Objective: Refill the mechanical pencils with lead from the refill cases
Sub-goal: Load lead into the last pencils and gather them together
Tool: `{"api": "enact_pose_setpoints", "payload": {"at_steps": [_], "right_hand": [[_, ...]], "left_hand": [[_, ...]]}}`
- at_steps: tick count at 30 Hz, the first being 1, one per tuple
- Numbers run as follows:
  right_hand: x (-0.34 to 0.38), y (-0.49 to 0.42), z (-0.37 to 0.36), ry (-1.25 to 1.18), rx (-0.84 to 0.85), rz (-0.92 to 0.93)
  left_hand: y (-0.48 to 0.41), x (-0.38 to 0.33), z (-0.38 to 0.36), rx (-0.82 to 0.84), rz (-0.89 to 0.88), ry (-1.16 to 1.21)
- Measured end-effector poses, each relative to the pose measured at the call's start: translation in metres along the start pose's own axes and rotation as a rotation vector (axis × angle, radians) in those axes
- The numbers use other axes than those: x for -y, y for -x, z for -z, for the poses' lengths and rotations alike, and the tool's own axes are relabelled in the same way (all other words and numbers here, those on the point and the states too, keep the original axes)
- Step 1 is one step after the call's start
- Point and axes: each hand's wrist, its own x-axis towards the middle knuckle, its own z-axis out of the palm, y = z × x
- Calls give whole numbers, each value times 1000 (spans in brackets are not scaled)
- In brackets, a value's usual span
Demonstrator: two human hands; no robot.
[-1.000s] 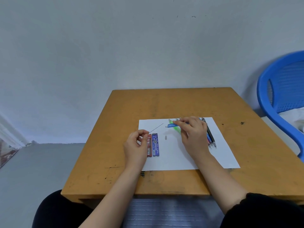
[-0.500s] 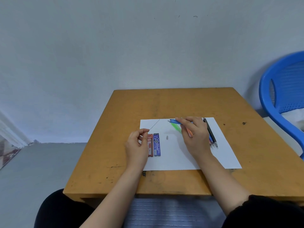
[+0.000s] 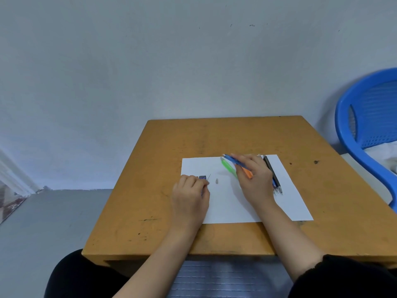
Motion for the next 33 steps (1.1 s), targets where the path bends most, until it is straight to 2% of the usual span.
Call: {"api": "enact_pose_setpoints", "payload": {"at_steps": [8, 12, 16, 22, 28, 33], "right_hand": [[0, 0, 1, -73, -45, 18], [9, -1, 7, -252, -107, 13], [13, 0, 7, -484, -114, -132], [25, -2, 9, -817, -16, -367], [31, -1, 11, -987, 256, -557], [35, -2, 11, -1116, 334, -657]], "left_hand": [[3, 2, -3, 28, -50, -55], [2, 1, -2, 53, -19, -50], [1, 1, 0, 22, 21, -2], [-3, -4, 5, -67, -25, 84], [-3, -5, 5, -107, -93, 144], [-1, -2, 2, -131, -154, 196]]}}
